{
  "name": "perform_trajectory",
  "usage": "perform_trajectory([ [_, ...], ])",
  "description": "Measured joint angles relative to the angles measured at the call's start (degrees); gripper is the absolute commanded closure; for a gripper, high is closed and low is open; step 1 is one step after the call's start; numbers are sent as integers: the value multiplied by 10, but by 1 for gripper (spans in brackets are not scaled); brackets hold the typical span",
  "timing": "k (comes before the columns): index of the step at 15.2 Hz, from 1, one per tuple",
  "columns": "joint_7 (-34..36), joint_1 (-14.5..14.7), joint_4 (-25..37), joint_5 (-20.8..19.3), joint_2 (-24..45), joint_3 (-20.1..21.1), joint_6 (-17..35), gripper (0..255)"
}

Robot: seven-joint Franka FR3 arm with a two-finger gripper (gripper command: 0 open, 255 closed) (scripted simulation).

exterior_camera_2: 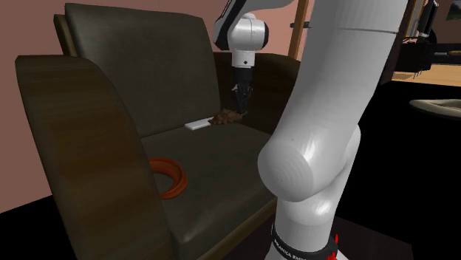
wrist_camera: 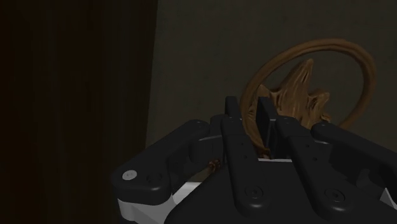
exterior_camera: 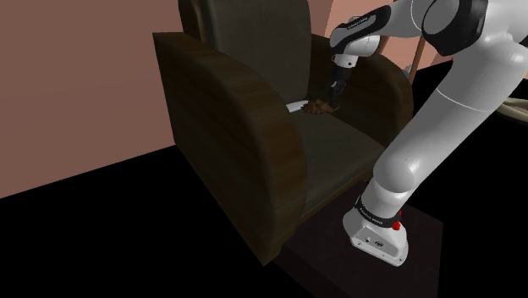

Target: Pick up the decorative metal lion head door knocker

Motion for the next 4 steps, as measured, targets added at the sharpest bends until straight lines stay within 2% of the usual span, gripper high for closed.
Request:
perform_trajectory([
  [4, 6, 0, 18, -6, -11, 2, -27, 255],
])
